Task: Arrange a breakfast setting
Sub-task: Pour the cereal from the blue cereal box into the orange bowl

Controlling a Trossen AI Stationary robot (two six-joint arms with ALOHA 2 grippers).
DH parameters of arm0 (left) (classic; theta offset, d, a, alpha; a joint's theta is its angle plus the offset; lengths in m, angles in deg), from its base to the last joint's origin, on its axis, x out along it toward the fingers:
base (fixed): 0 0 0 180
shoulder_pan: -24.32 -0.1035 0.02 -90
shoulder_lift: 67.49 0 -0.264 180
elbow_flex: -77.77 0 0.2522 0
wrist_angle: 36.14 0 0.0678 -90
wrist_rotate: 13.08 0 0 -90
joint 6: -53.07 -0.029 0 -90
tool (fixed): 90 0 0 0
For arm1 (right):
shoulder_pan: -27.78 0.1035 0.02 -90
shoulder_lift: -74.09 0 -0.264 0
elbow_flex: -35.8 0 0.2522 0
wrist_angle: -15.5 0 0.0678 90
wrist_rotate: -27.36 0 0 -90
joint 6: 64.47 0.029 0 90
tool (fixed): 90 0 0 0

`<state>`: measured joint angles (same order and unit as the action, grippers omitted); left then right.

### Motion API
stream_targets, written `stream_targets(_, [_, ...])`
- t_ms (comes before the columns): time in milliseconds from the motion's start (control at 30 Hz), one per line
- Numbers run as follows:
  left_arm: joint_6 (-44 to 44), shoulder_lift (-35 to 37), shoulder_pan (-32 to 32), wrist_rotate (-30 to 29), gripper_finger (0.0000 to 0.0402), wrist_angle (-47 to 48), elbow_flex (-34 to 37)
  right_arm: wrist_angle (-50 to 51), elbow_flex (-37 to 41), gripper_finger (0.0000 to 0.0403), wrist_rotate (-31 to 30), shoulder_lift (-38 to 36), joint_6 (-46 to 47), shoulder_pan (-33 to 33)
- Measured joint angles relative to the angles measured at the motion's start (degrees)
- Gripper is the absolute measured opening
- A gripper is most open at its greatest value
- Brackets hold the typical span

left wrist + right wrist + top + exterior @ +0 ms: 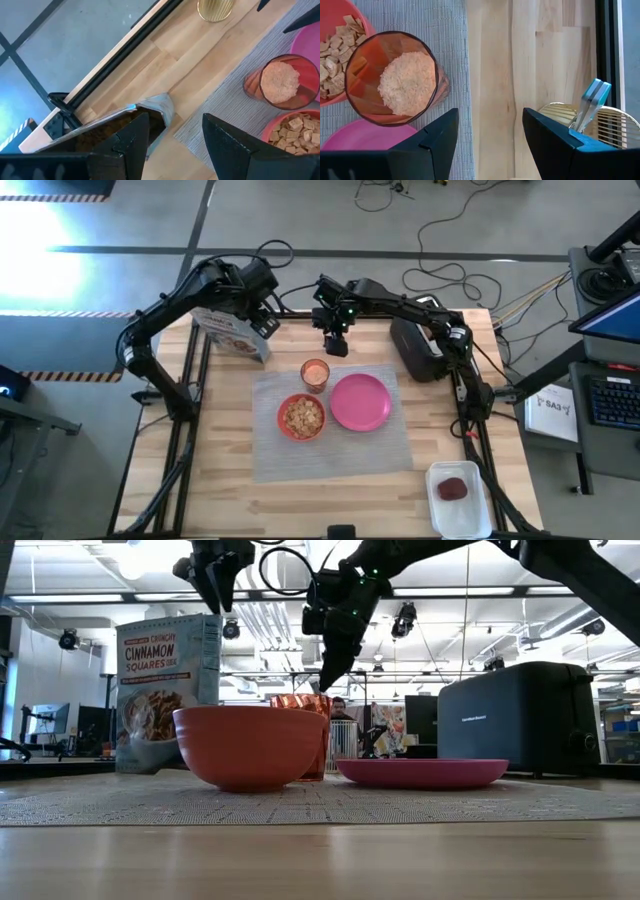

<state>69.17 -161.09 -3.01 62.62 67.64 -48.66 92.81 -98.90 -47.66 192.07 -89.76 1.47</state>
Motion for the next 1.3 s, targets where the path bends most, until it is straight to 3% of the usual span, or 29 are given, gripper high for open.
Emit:
stream_targets(400, [0.9,0.1,-0.7,-0.1,0.0152,0.0,7.9,-0.4,0.0,0.0209,0.0,0.0,0.1,0.0])
stream_targets(733, [-2.2,0.3,-2.1,0.3,0.0008,-0.1,10.5,-1.2,0.0,0.0209,0.0,0.0,0.1,0.0])
stream_targets(1300, [-7.7,7.8,-3.0,14.3,0.0000,-0.1,12.9,-2.6,0.0,0.0209,0.0,0.0,0.2,0.0])
